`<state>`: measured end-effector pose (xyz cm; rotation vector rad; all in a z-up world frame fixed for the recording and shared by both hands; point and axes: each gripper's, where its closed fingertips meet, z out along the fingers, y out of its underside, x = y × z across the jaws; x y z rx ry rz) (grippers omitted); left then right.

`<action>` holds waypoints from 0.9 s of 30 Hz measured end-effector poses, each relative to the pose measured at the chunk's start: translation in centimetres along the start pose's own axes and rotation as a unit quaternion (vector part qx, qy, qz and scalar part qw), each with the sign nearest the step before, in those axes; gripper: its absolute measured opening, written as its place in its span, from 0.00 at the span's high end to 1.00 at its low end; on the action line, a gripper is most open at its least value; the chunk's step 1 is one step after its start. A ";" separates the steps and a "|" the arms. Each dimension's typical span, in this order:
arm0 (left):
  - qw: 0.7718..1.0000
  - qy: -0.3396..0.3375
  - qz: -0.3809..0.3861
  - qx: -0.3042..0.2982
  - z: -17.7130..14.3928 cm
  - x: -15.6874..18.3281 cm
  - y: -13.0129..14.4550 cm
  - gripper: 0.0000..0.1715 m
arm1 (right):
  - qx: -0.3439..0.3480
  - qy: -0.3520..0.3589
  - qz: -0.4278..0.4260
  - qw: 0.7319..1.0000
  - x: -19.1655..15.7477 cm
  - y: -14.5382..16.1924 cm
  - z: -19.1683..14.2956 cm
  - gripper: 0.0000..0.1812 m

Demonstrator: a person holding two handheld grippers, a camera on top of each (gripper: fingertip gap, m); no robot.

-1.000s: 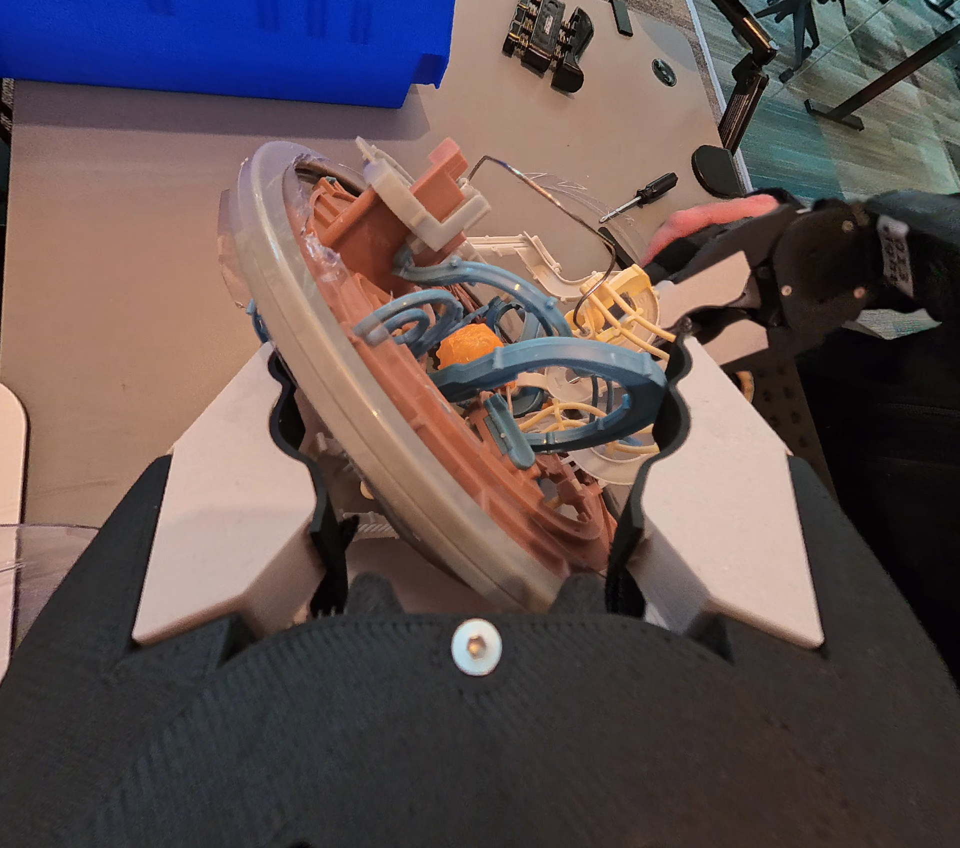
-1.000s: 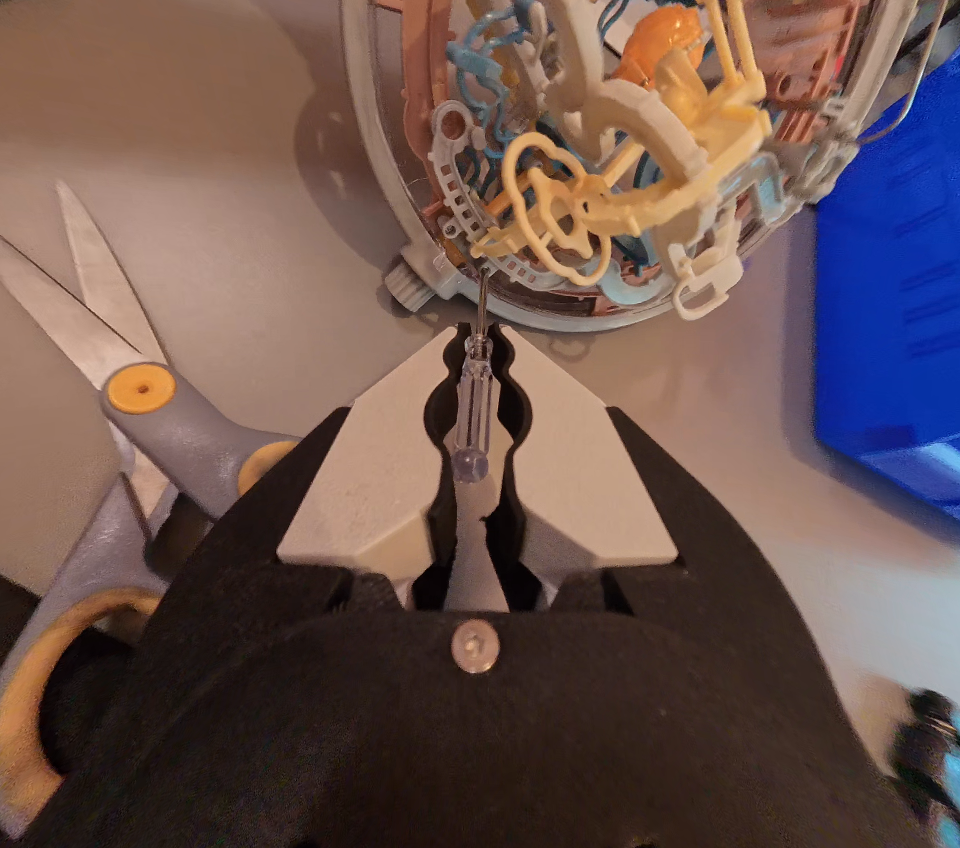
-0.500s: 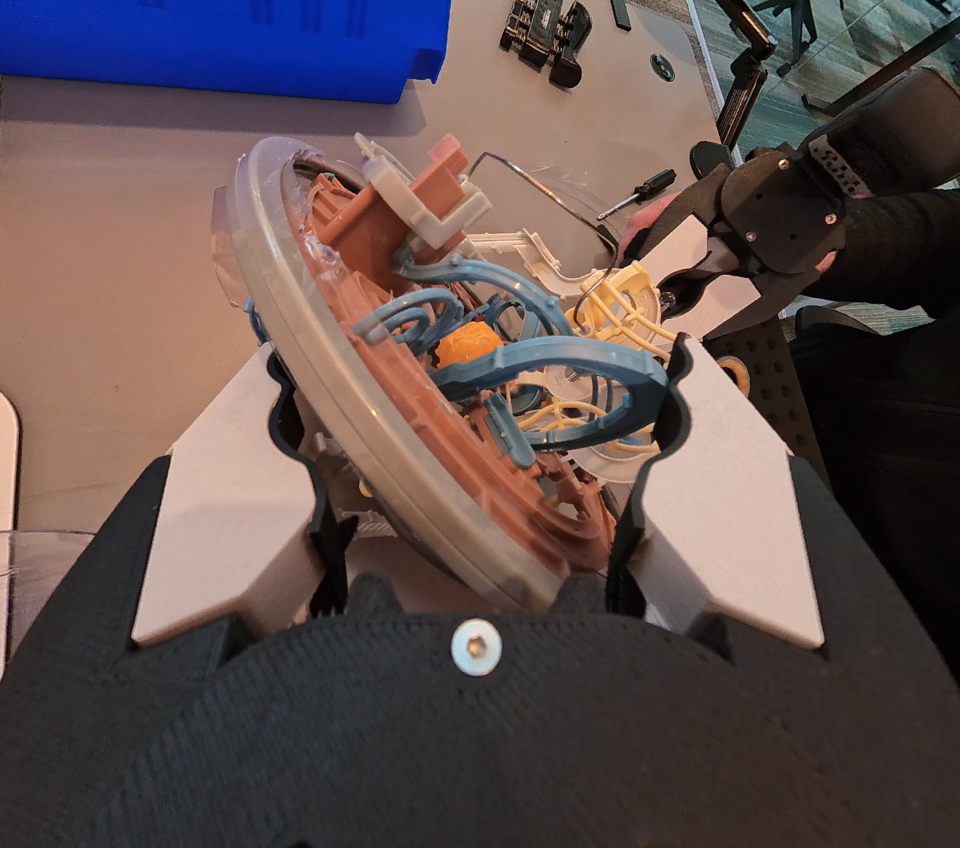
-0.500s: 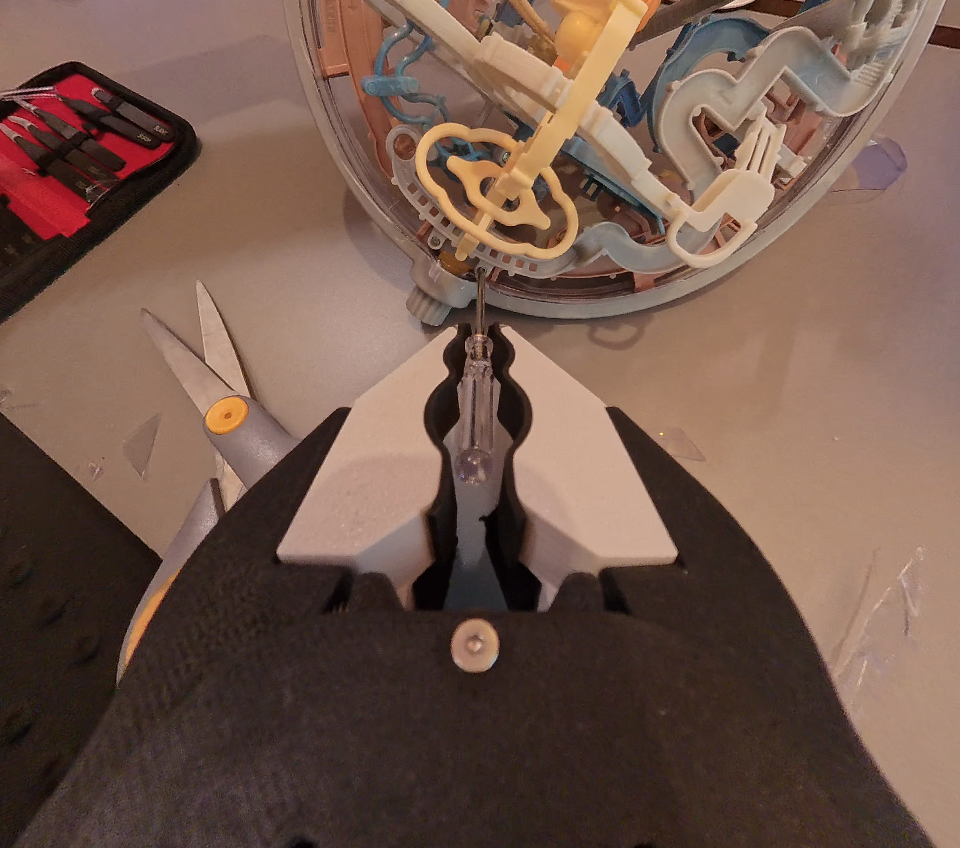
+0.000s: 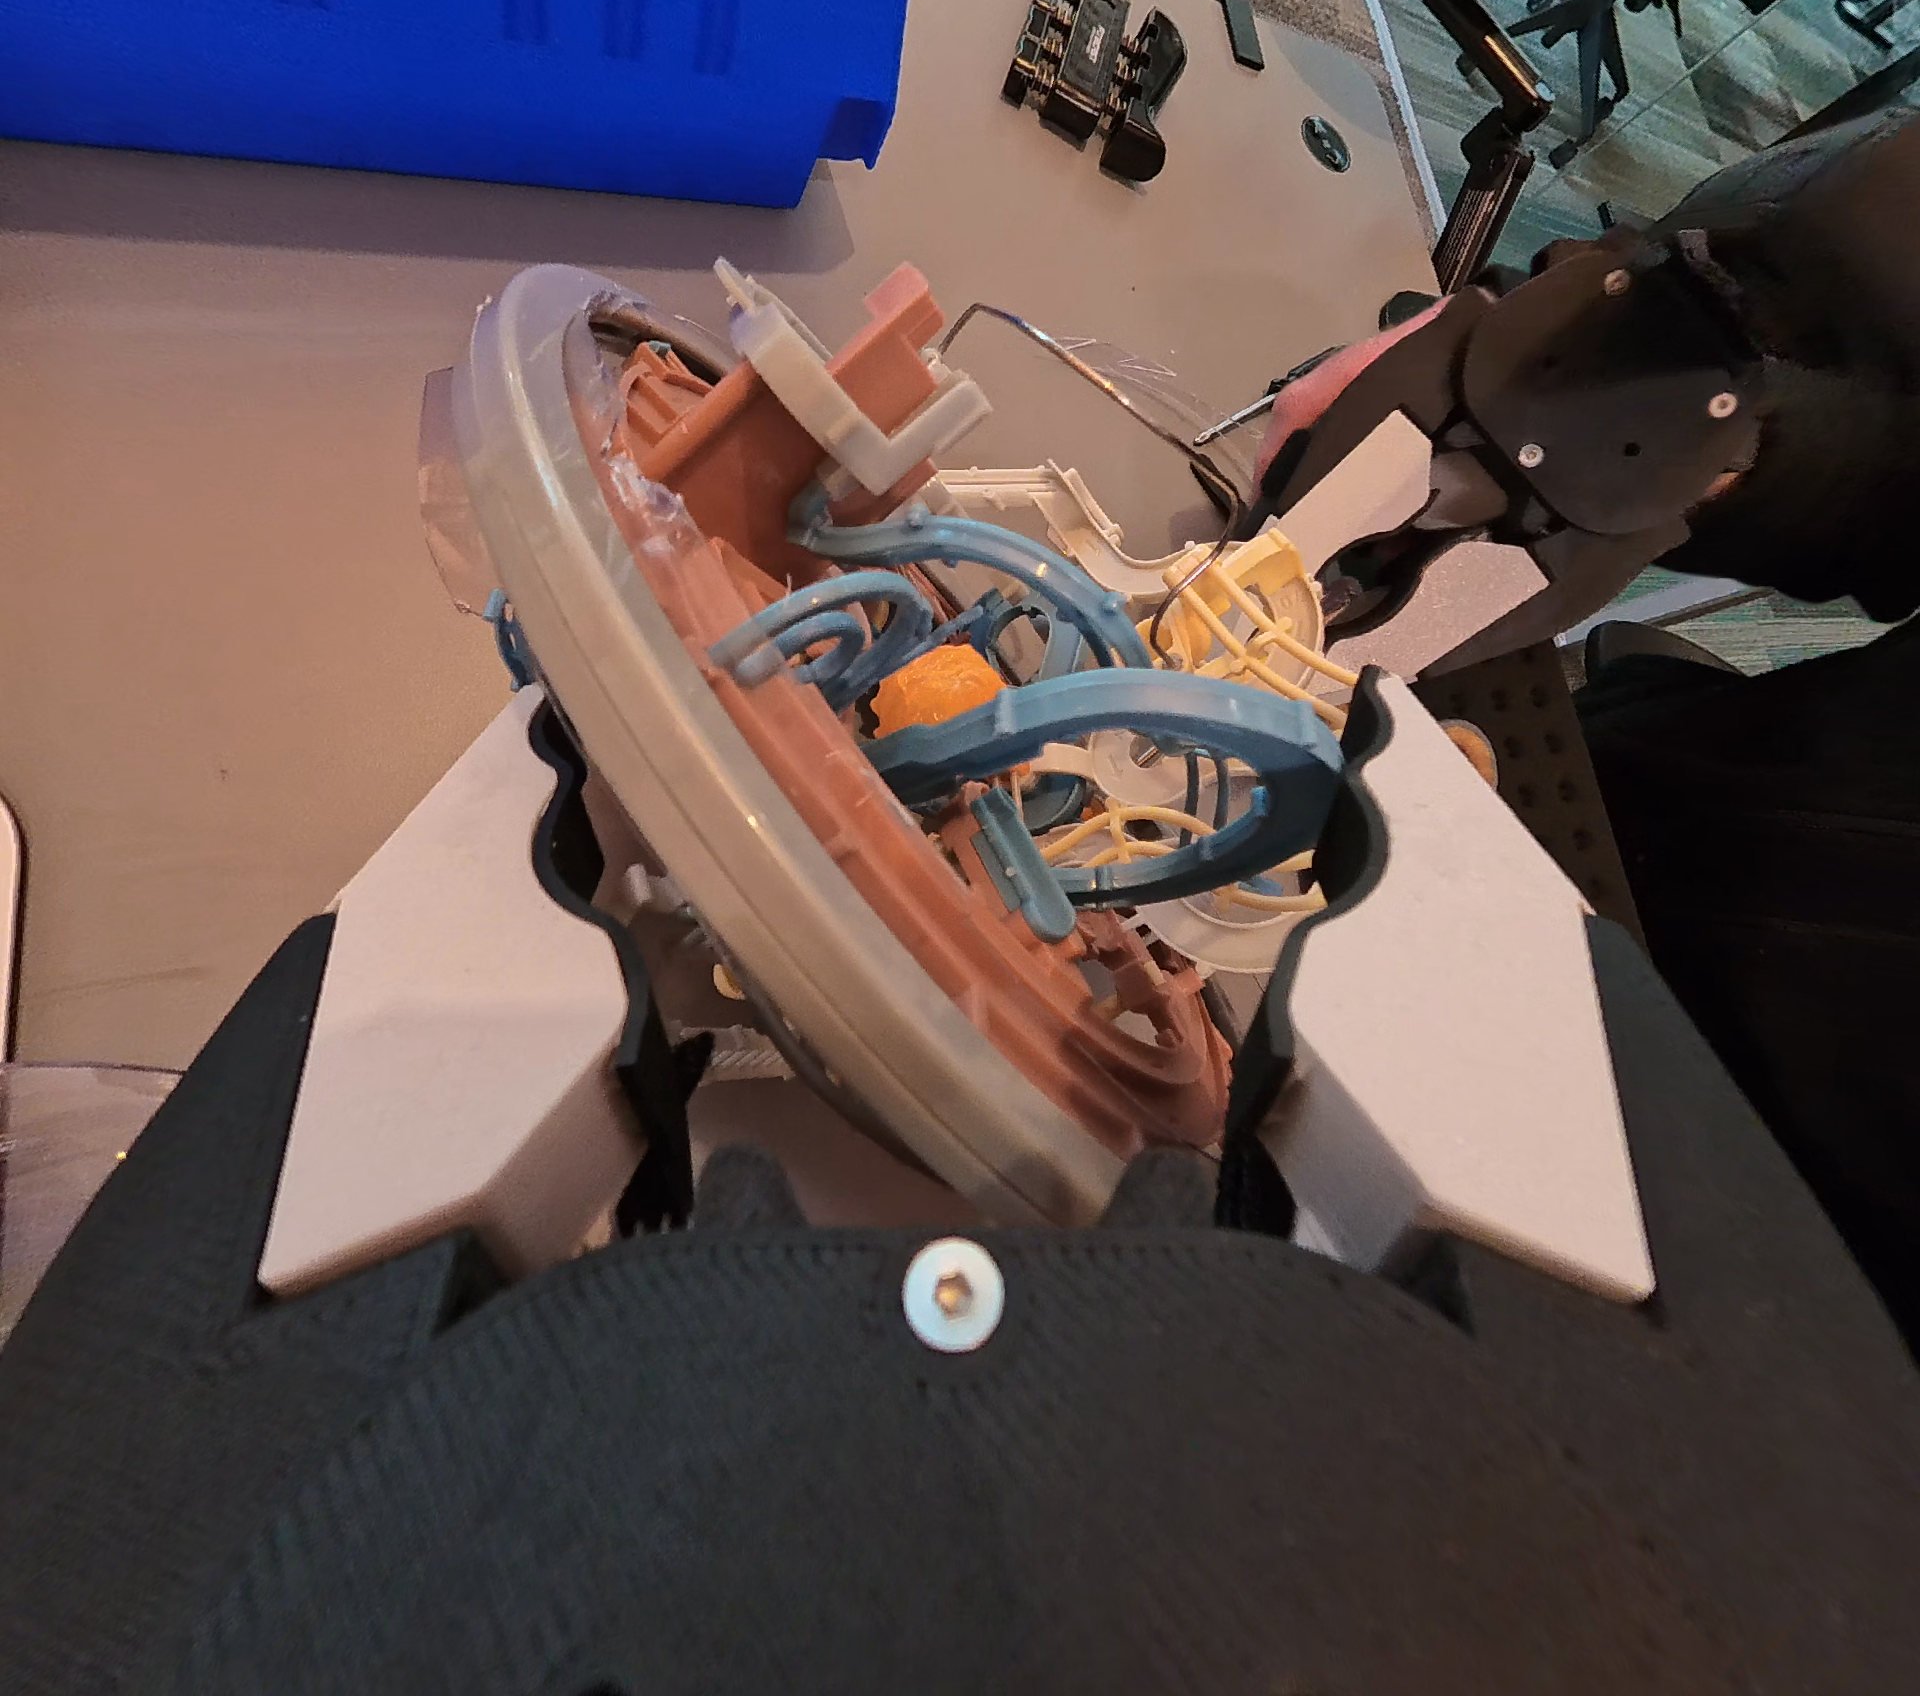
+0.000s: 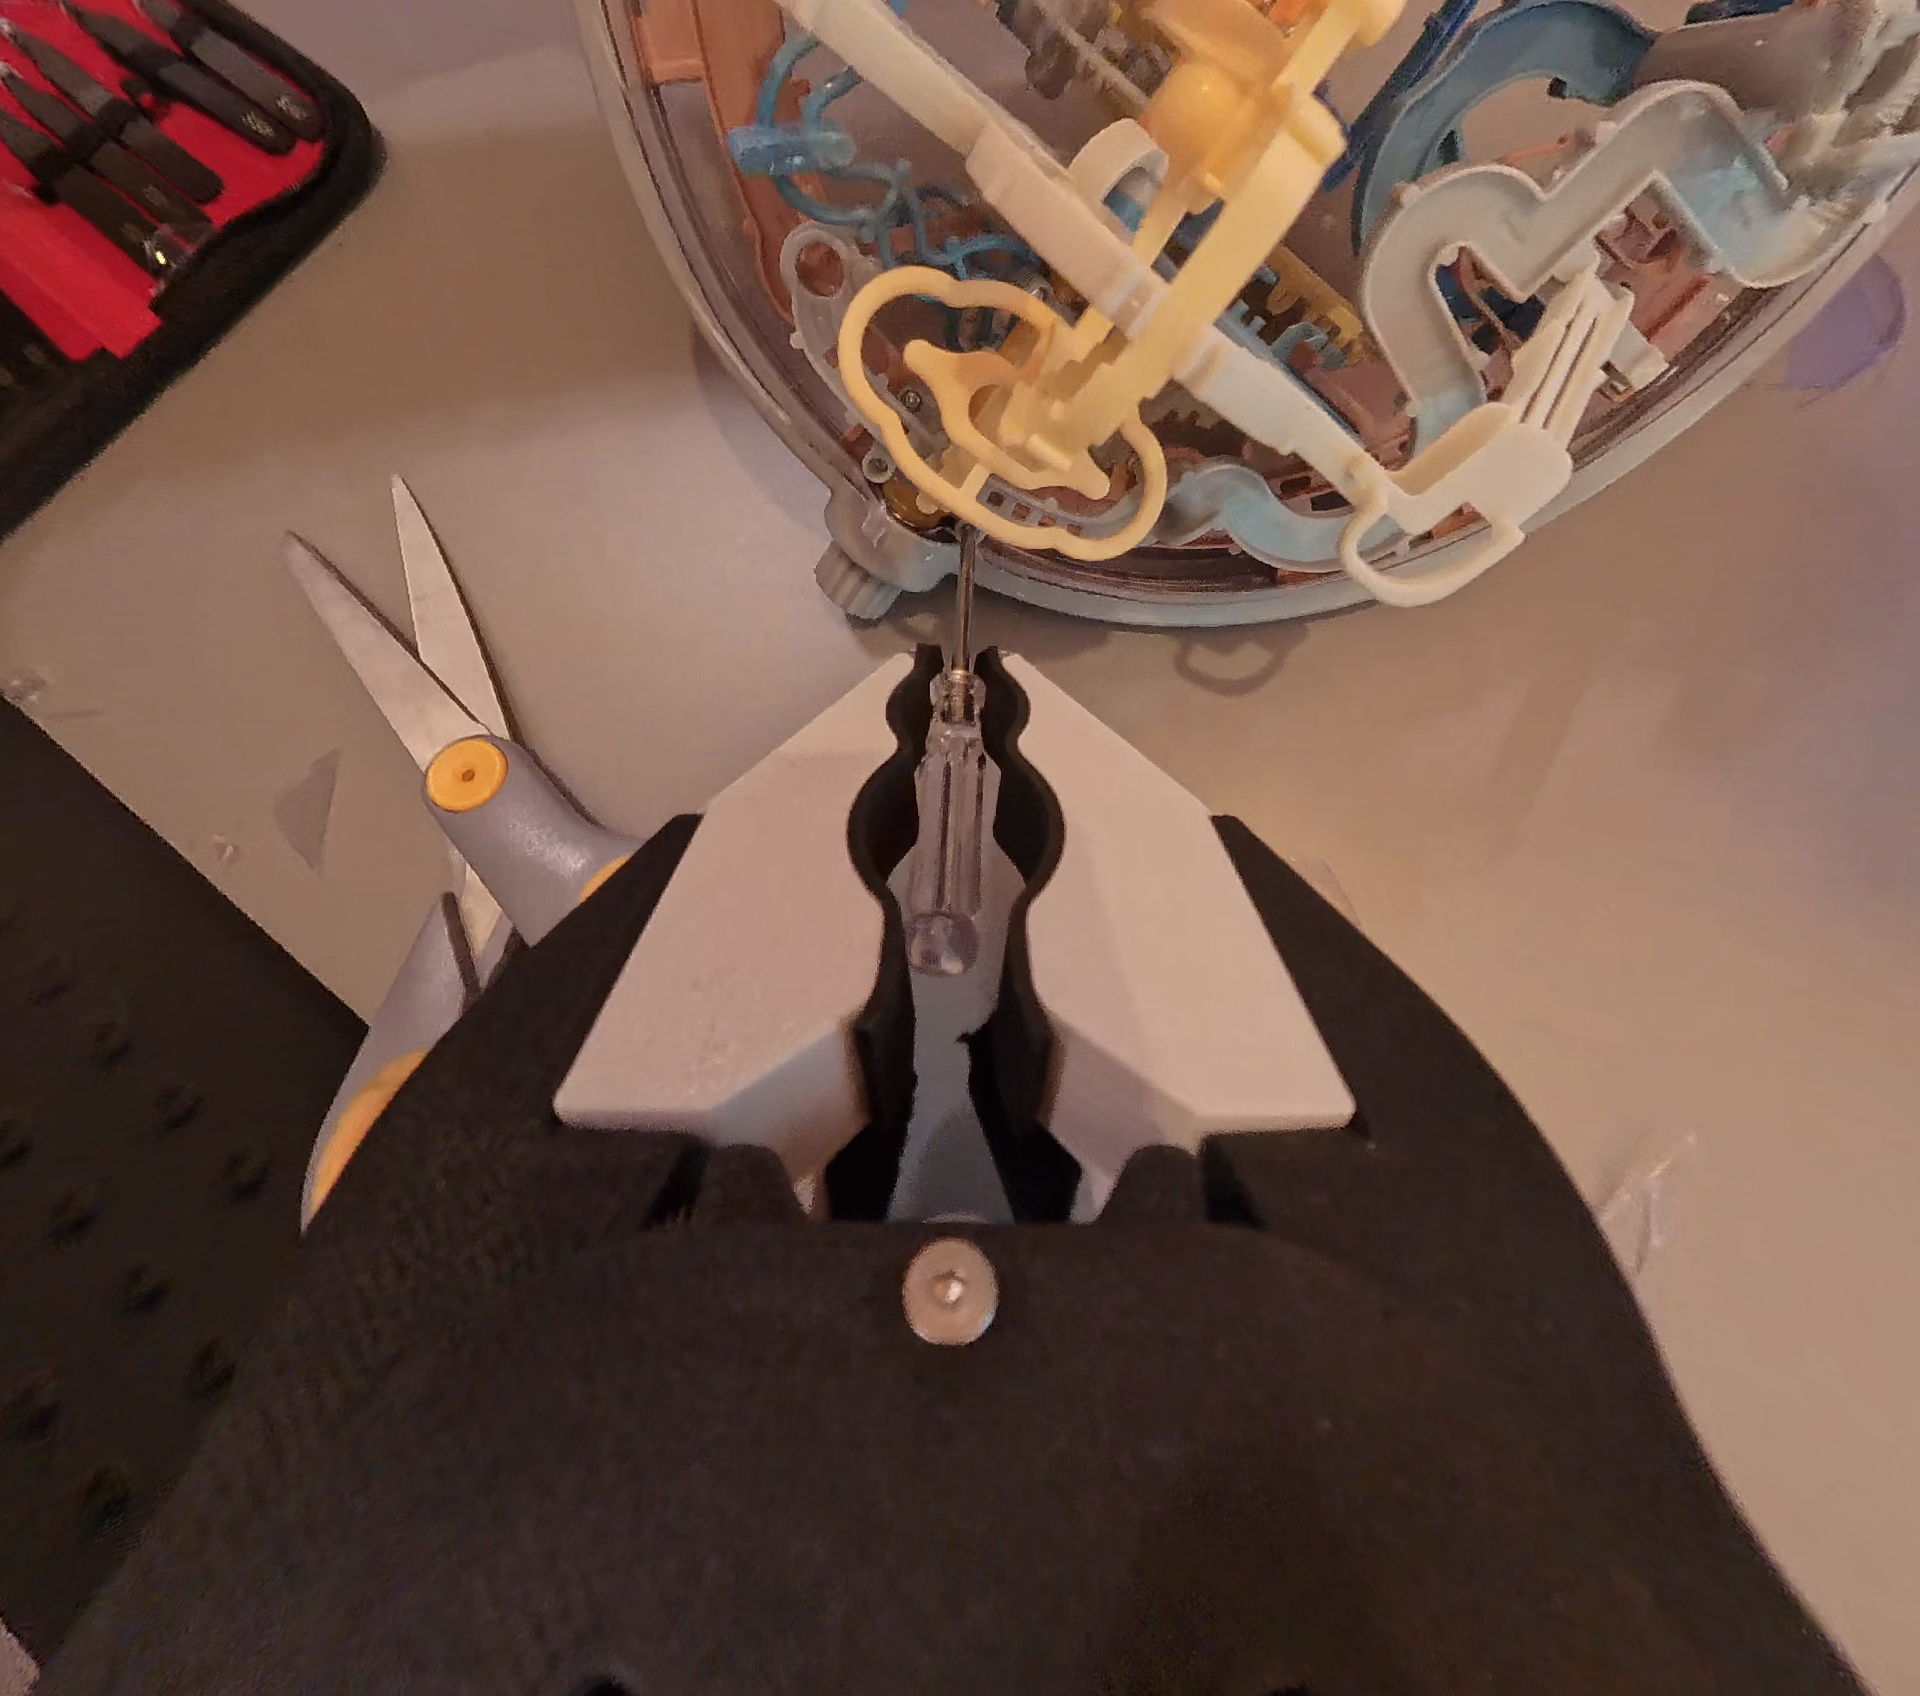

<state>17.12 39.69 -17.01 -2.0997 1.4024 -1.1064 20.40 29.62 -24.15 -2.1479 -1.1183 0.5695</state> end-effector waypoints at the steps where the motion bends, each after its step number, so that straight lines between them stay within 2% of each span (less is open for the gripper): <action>1: 1.000 0.000 0.000 0.000 0.0 0.0 0.0 0.19 | -0.015 0.002 -0.017 1.000 0.0 0.2 0.0 0.97; 4: 1.000 0.001 0.002 0.000 0.1 0.1 -0.1 0.19 | -0.048 0.008 -0.066 0.997 0.3 0.4 -0.1 0.96; 12: 1.000 0.005 0.003 0.002 0.3 0.2 -0.1 0.19 | -0.072 0.026 -0.114 0.991 0.5 -0.1 -0.5 0.97; 17: 1.000 0.005 0.002 0.004 0.3 0.2 -0.1 0.19 | -0.106 0.056 -0.187 0.975 0.6 -0.1 -0.6 0.96; 27: 1.000 0.008 0.004 0.001 0.6 0.4 -0.3 0.19 | -0.145 0.076 -0.227 0.960 1.0 0.4 -0.9 0.96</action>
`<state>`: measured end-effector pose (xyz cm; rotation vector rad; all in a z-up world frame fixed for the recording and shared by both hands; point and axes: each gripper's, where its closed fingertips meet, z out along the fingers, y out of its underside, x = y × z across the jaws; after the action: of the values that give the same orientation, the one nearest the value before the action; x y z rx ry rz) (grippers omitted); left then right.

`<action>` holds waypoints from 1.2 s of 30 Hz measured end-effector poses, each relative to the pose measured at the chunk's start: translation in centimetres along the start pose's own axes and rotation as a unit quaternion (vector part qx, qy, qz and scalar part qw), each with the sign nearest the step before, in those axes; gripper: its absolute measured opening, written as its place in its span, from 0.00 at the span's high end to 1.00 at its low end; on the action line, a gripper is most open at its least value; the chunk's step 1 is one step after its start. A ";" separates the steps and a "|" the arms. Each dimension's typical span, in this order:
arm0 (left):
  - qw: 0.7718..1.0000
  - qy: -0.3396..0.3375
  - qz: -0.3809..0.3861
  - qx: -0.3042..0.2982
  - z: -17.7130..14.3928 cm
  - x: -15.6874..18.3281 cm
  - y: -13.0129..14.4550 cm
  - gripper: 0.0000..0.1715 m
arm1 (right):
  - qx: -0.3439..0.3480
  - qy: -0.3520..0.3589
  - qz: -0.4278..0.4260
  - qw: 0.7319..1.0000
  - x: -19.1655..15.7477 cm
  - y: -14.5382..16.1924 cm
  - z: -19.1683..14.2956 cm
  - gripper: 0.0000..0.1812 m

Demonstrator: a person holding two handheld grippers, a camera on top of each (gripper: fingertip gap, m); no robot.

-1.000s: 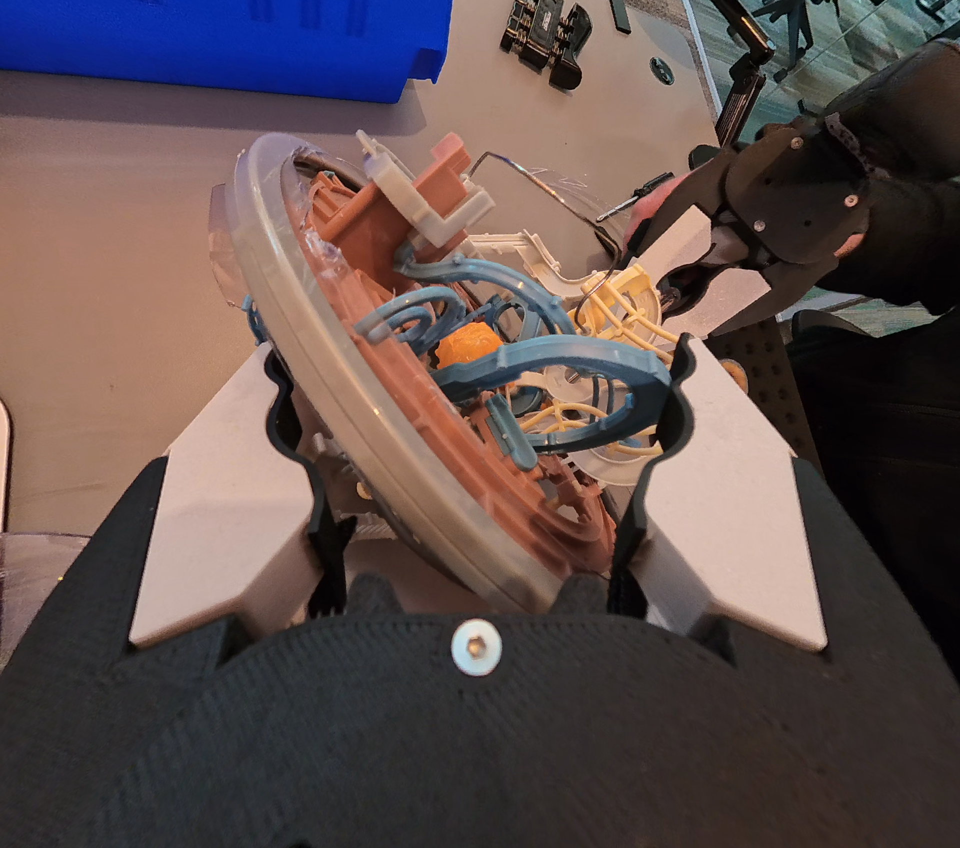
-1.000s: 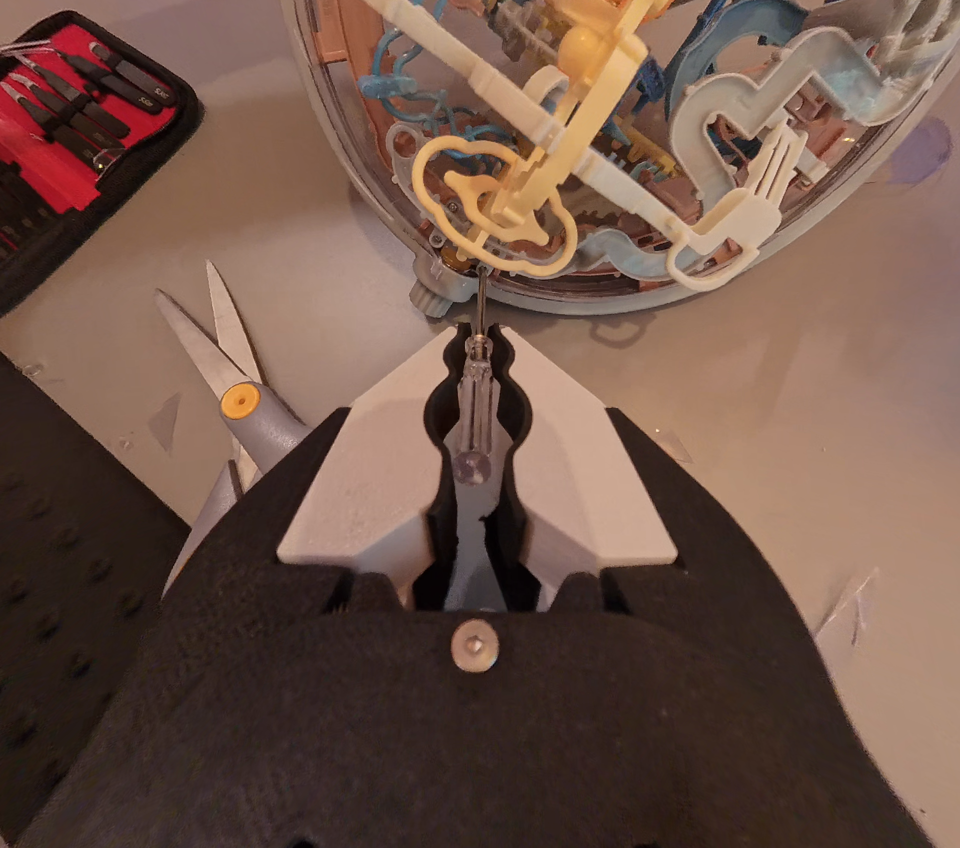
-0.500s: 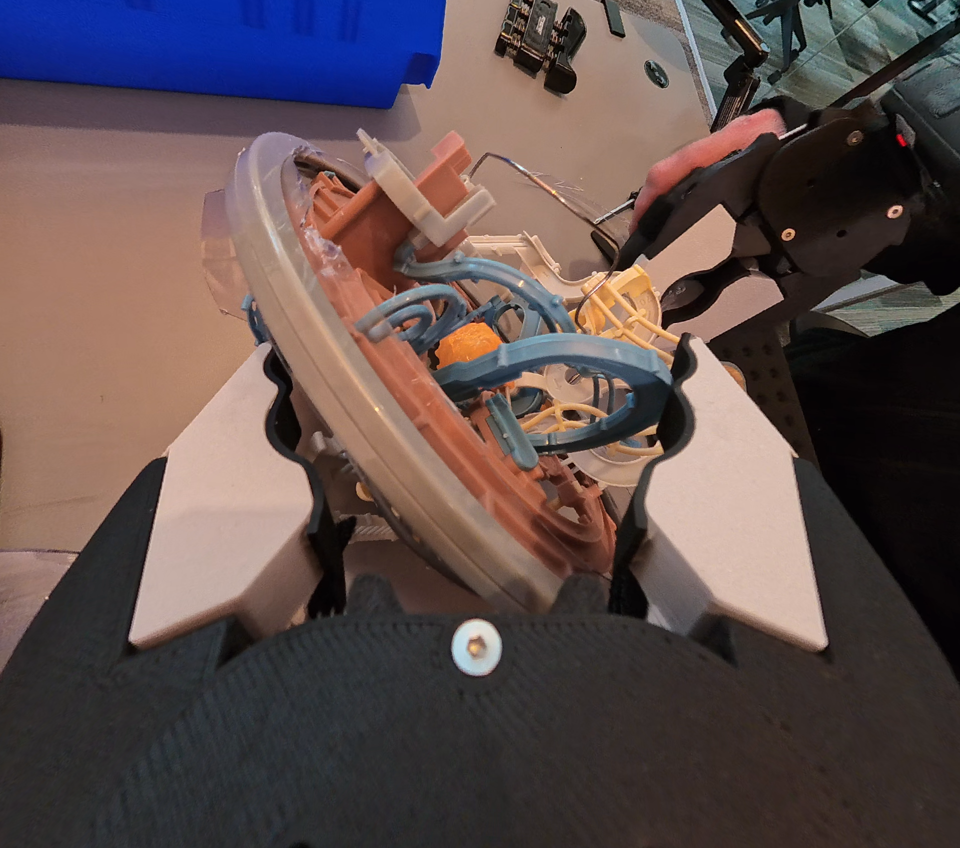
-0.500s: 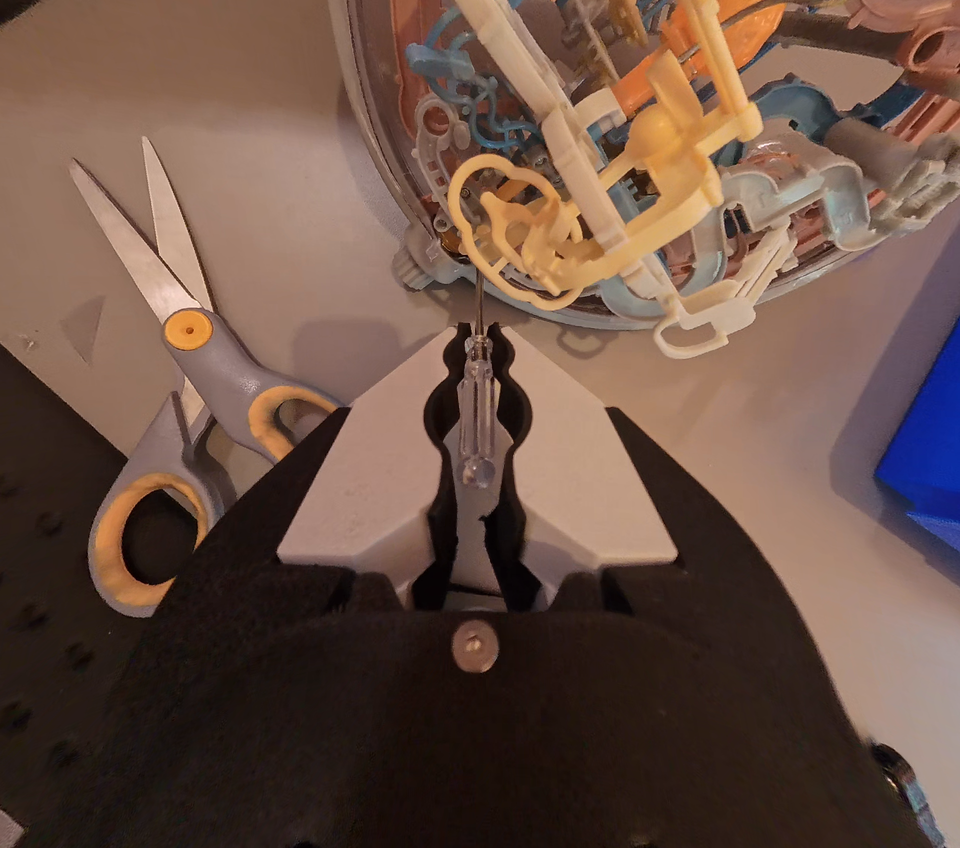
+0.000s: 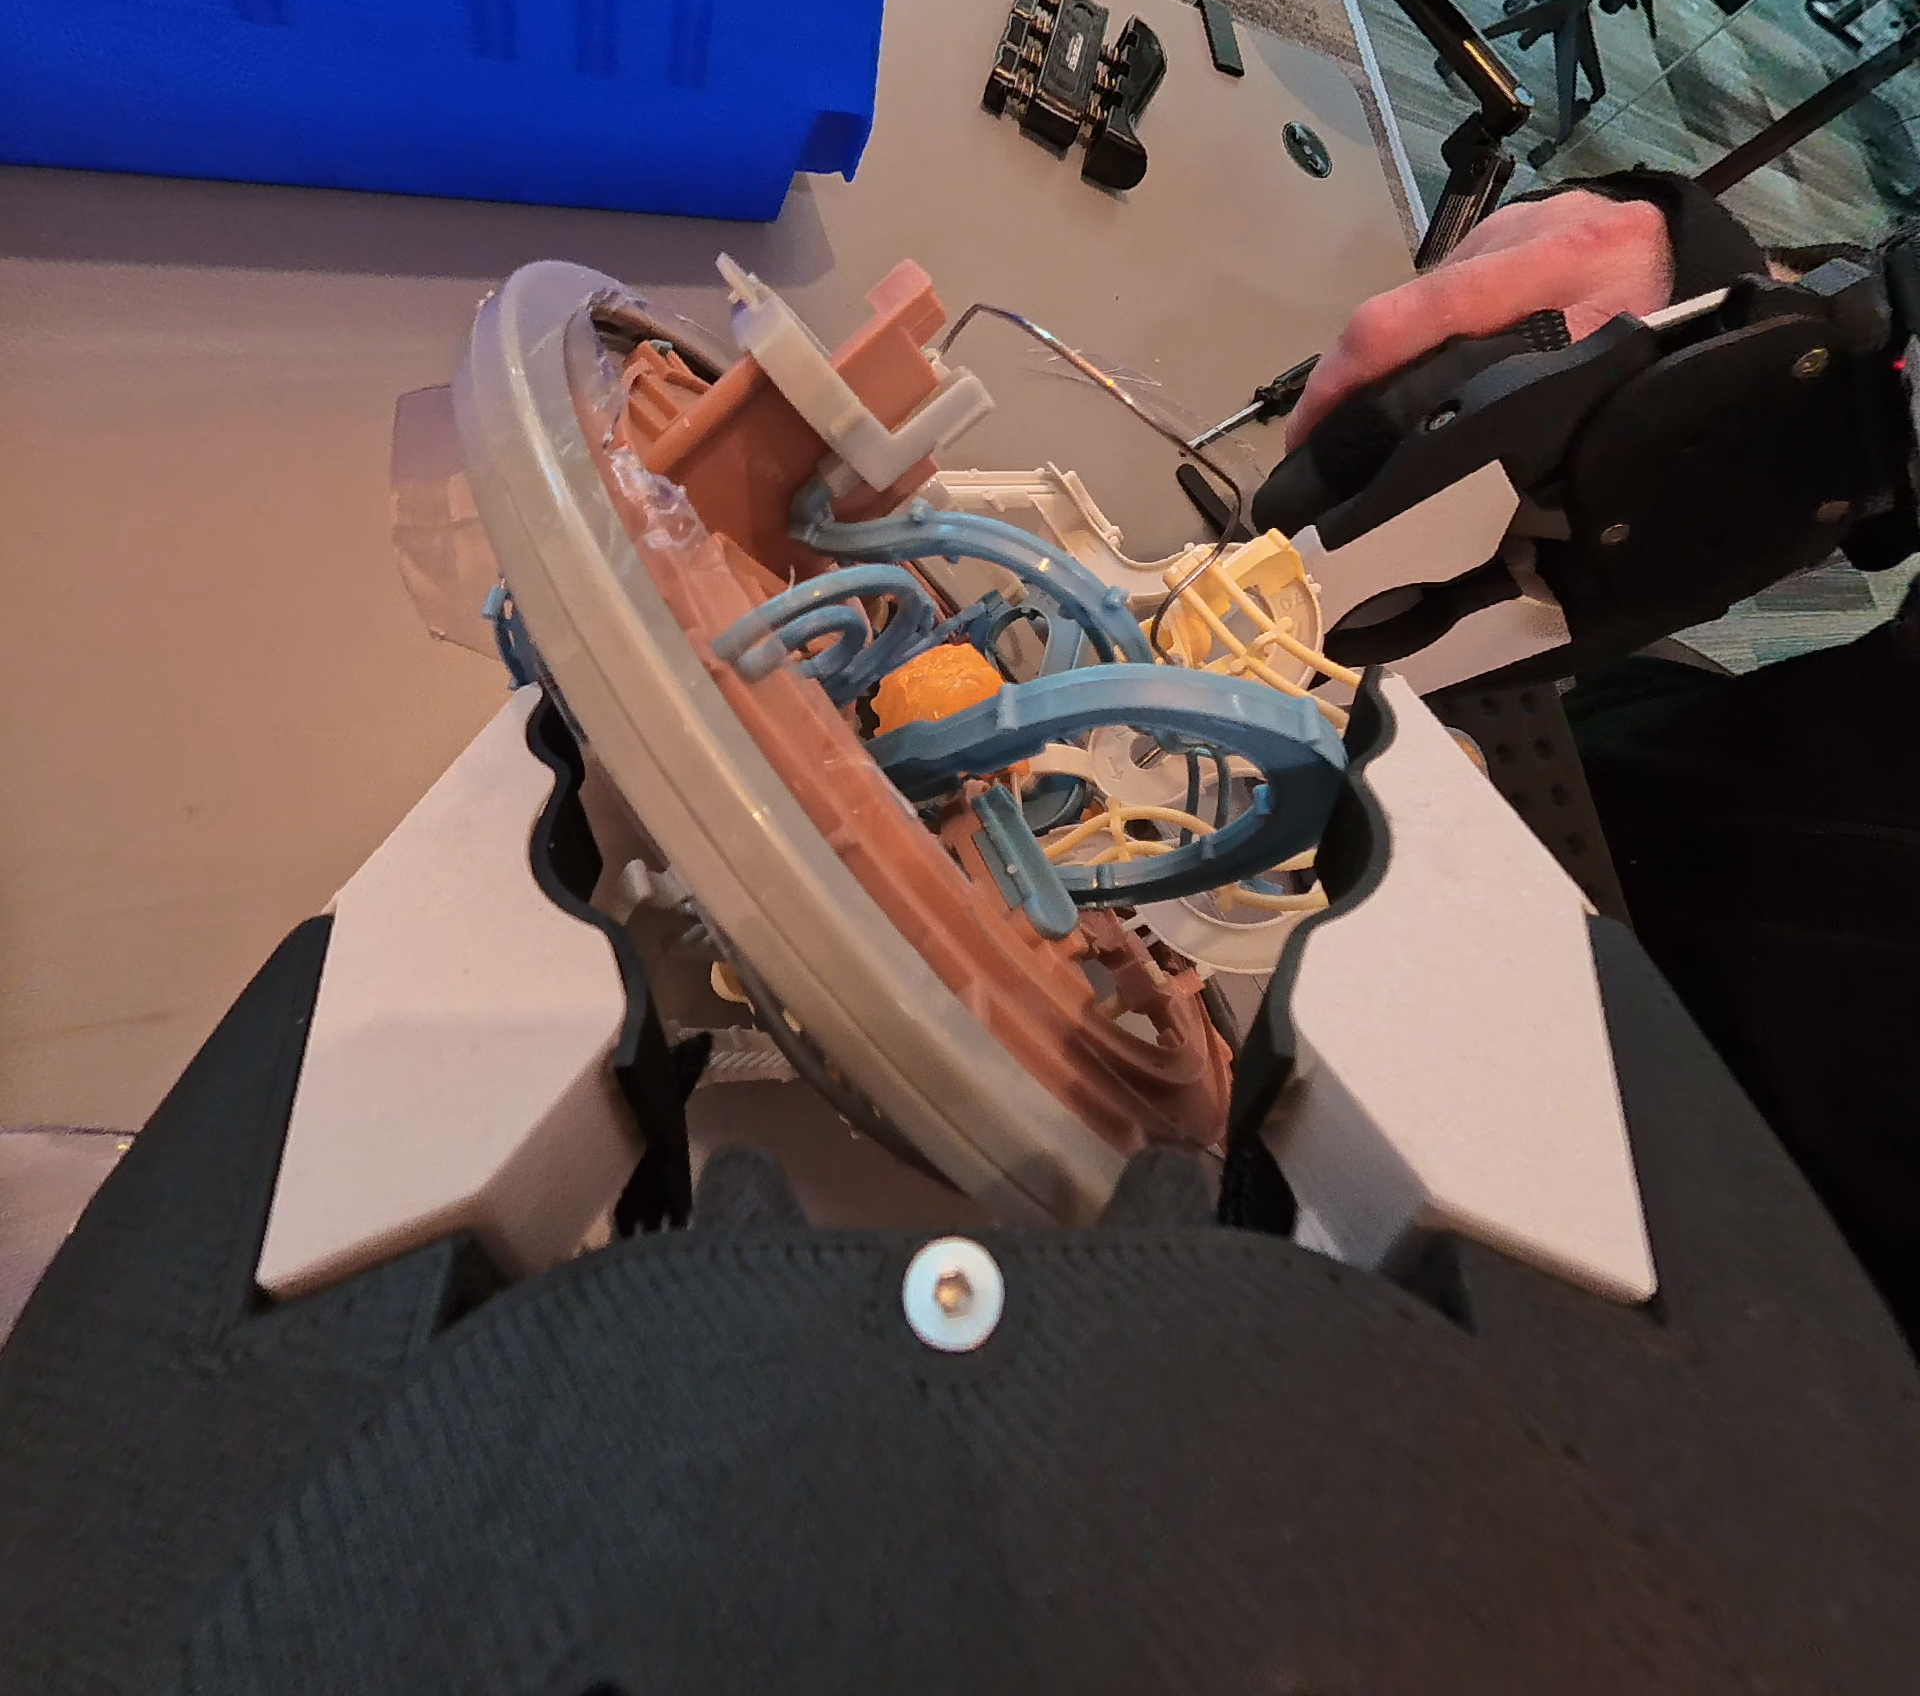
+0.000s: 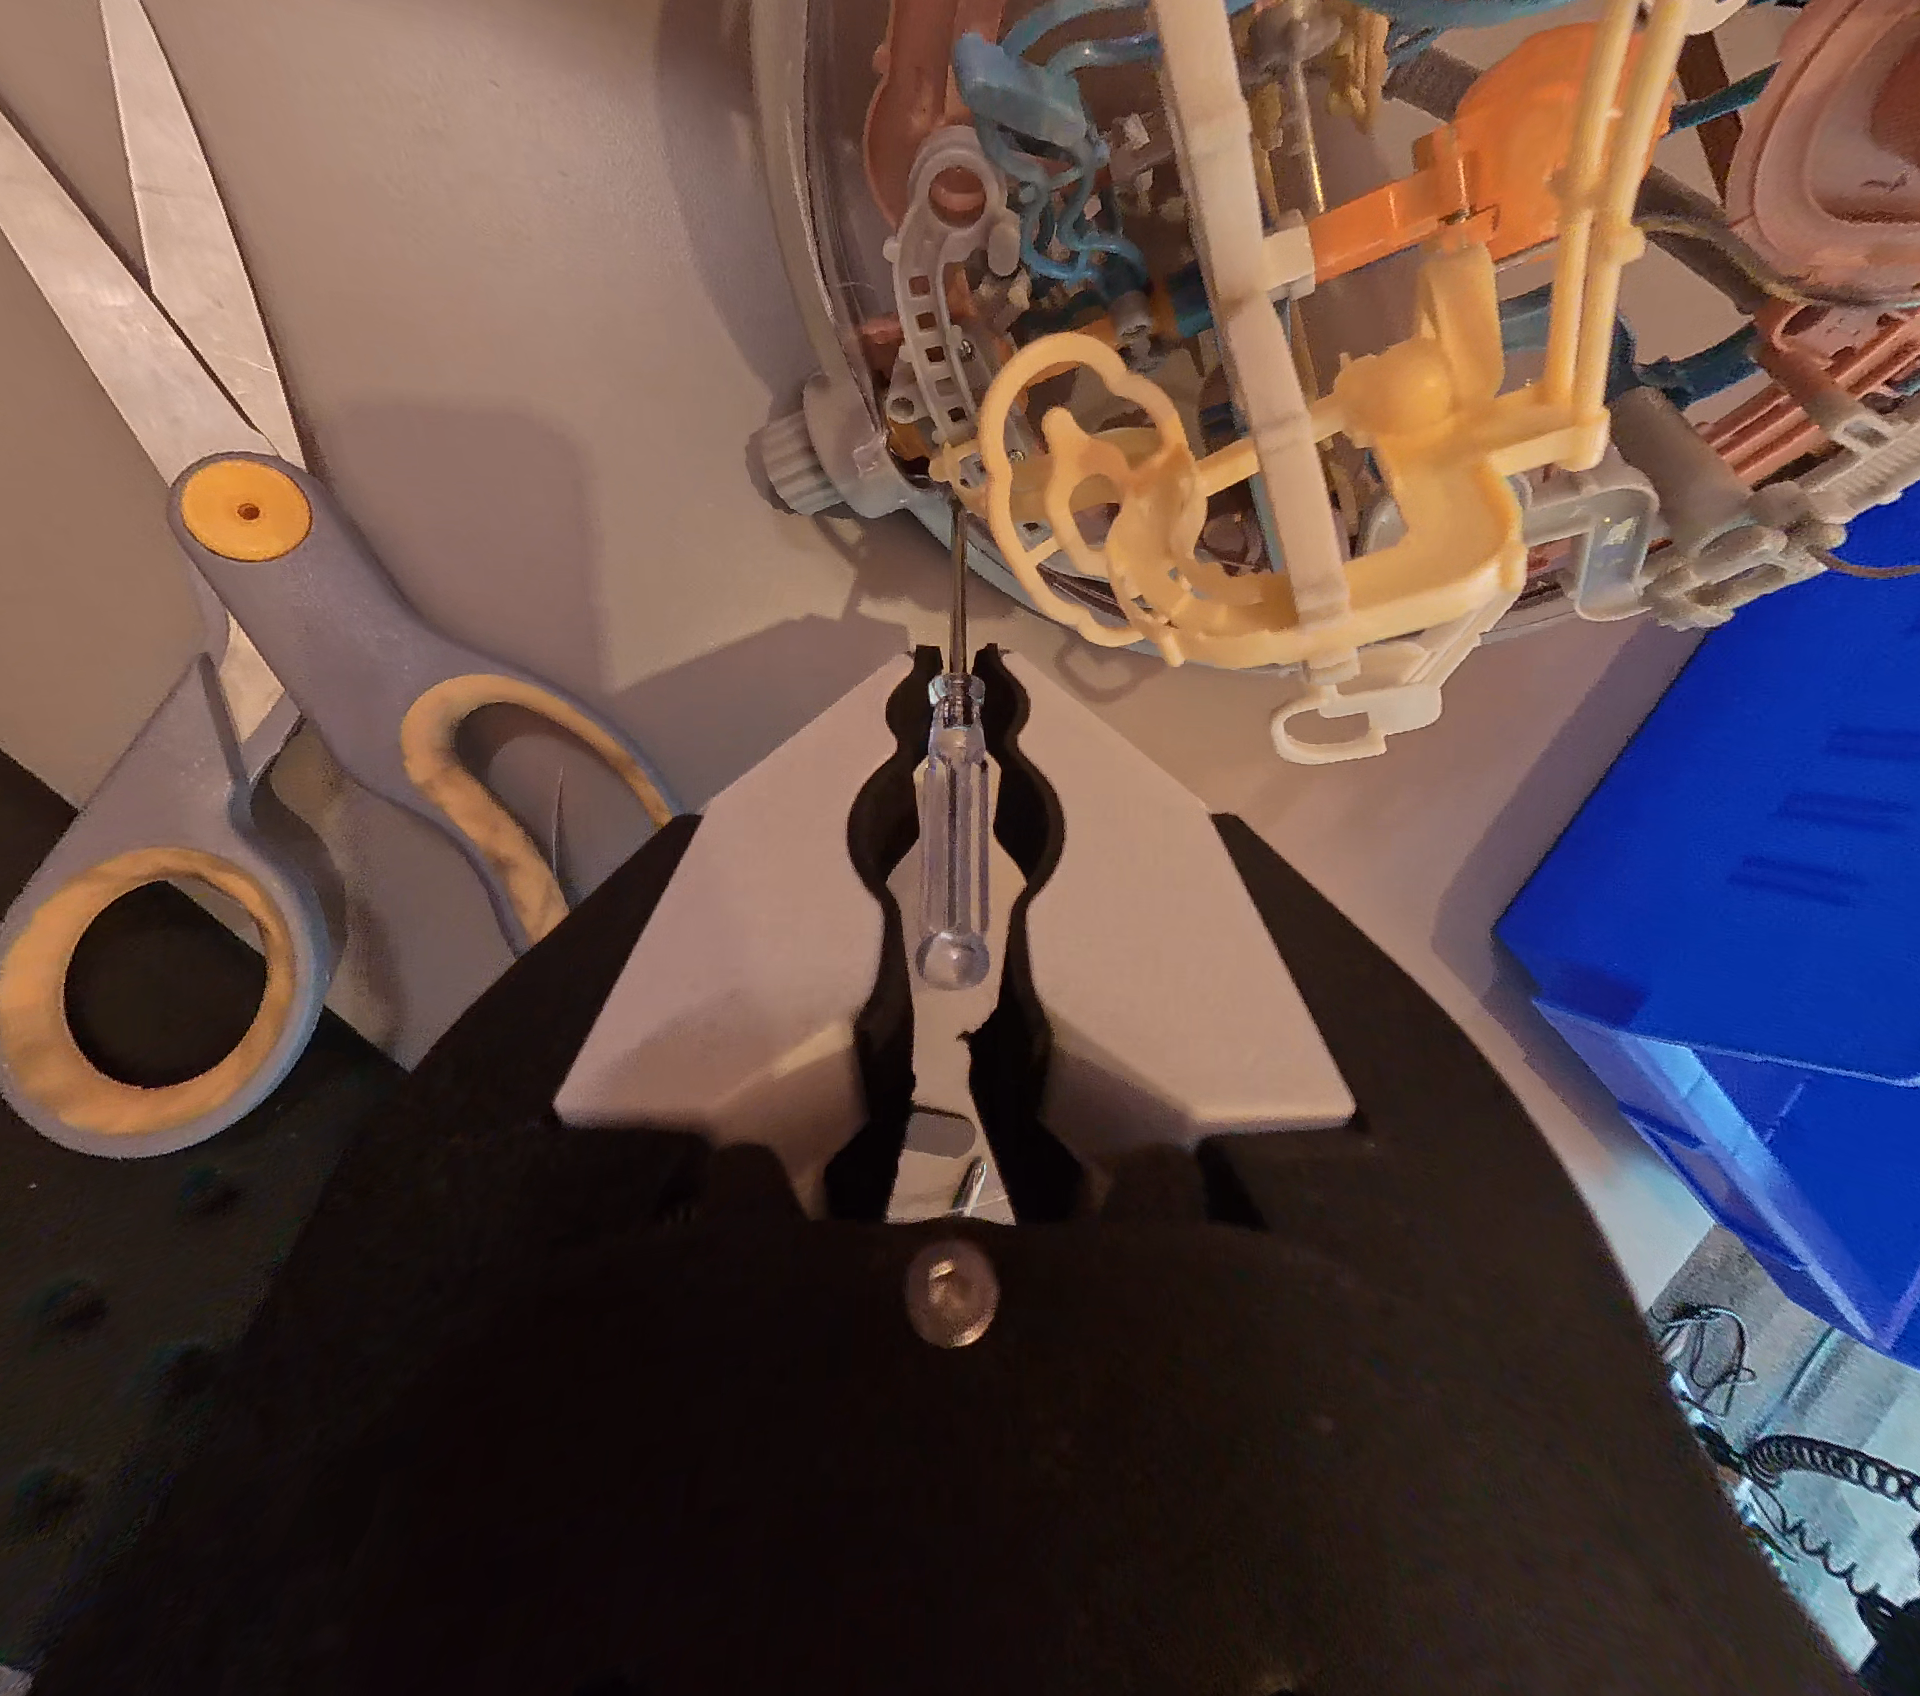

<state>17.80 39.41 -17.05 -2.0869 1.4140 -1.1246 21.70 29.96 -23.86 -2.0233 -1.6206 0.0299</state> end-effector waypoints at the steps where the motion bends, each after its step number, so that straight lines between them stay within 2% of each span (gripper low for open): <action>1: 1.000 0.000 0.000 0.000 0.0 0.0 0.0 0.19 | -0.001 -0.001 -0.001 1.000 0.0 0.0 0.0 0.96; 10: 1.000 0.004 0.001 0.000 0.3 0.2 -0.2 0.18 | 0.012 -0.014 0.013 1.000 -0.1 0.1 -0.1 0.96; 19: 1.000 0.001 0.001 0.007 0.4 0.1 -0.3 0.18 | 0.064 -0.051 0.084 0.993 -0.4 -0.6 -0.3 0.96; 24: 1.000 0.000 0.000 0.006 0.4 0.0 -0.3 0.18 | 0.053 -0.004 -0.016 0.998 -0.4 -0.7 -0.3 0.96; 28: 1.000 -0.003 -0.002 0.006 0.4 -0.1 -0.3 0.17 | 0.034 0.050 -0.140 0.988 -0.2 -0.8 -0.3 0.96; 31: 1.000 0.000 -0.004 0.011 0.5 -0.1 -0.2 0.16 | 0.015 0.113 -0.270 0.956 -0.3 -1.1 -0.3 0.97; 34: 1.000 0.001 -0.002 0.008 0.6 -0.1 -0.3 0.16 | 0.002 0.140 -0.345 0.928 -0.3 -1.2 -0.4 0.97; 36: 1.000 0.003 -0.001 0.008 0.6 -0.1 -0.3 0.16 | -0.009 0.164 -0.411 0.897 -0.2 -1.3 -0.4 0.97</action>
<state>18.40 39.57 -17.28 -2.0773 1.4015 -1.1391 20.61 29.81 -23.00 -1.1215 -2.0929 -0.5973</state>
